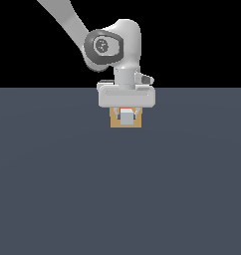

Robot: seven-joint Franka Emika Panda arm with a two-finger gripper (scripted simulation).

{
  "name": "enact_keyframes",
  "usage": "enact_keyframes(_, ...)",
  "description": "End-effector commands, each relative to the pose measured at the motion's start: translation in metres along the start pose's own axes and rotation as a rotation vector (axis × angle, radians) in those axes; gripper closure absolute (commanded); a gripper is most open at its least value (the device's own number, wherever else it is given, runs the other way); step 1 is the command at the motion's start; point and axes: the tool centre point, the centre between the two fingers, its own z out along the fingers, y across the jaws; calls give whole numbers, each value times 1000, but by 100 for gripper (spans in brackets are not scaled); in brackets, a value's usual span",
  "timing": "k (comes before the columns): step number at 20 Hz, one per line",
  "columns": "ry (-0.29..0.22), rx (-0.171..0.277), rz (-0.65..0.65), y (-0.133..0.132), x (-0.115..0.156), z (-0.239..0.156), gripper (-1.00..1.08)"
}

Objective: Insert the peg into the horizontal hole in a box.

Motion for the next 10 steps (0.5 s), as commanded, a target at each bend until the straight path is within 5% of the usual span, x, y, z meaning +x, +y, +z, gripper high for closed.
enact_keyframes(1, 0, 0, 0, 0, 0, 0, 108)
enact_keyframes(10, 1, -3, -2, 2, 2, -2, 108)
